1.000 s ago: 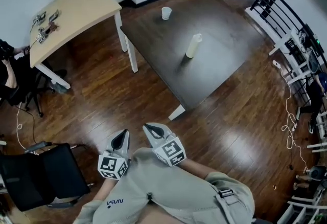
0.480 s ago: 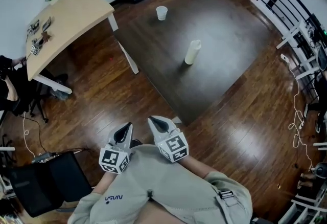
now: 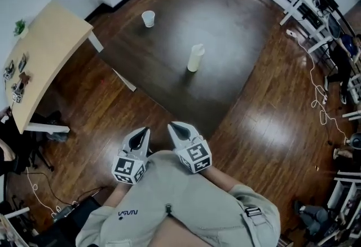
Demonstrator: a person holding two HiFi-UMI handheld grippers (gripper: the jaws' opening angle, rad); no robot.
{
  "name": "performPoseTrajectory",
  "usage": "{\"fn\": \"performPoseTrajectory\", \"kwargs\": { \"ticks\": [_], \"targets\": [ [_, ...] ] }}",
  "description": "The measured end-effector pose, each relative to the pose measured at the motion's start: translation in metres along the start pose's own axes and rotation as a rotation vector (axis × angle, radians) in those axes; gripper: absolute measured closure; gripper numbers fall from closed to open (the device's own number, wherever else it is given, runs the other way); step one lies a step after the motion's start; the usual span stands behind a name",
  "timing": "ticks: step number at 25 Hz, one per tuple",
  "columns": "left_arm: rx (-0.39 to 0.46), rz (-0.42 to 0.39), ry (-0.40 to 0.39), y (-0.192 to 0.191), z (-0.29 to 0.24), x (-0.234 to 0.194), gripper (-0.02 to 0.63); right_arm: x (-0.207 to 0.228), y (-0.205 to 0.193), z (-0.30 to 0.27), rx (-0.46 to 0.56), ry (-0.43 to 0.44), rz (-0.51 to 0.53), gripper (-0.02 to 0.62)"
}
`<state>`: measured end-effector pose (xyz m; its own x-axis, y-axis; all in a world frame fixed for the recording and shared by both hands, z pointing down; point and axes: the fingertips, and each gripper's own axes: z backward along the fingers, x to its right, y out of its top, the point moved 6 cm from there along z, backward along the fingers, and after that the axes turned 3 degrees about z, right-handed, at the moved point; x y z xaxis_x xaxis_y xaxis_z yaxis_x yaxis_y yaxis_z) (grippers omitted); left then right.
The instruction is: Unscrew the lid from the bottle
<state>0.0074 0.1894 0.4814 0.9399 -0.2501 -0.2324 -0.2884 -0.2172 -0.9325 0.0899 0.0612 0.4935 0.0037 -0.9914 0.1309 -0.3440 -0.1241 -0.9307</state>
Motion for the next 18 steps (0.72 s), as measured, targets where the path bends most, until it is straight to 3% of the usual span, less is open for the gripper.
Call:
{"fn": "performPoseTrajectory", "kwargs": {
  "ticks": [7, 13, 18],
  "targets": [
    [0.002, -0.019, -0.191, 0.031, -0.029, -0.048, 0.601, -0.008, 0.028, -0.034, 0.01, -0.155, 0.004, 0.597],
    [0.003, 0.0, -0.272, 0.042, -0.037, -0.094, 0.601, -0.014, 0.042, -0.06, 0.019, -0.299, -0.033, 0.597],
    [-0.003, 0.0, -0.324, 0.052, -0.049, -0.108, 0.601, -0.014, 0.049, -0.067, 0.014, -0.363, -0.031, 0.597]
  ]
}}
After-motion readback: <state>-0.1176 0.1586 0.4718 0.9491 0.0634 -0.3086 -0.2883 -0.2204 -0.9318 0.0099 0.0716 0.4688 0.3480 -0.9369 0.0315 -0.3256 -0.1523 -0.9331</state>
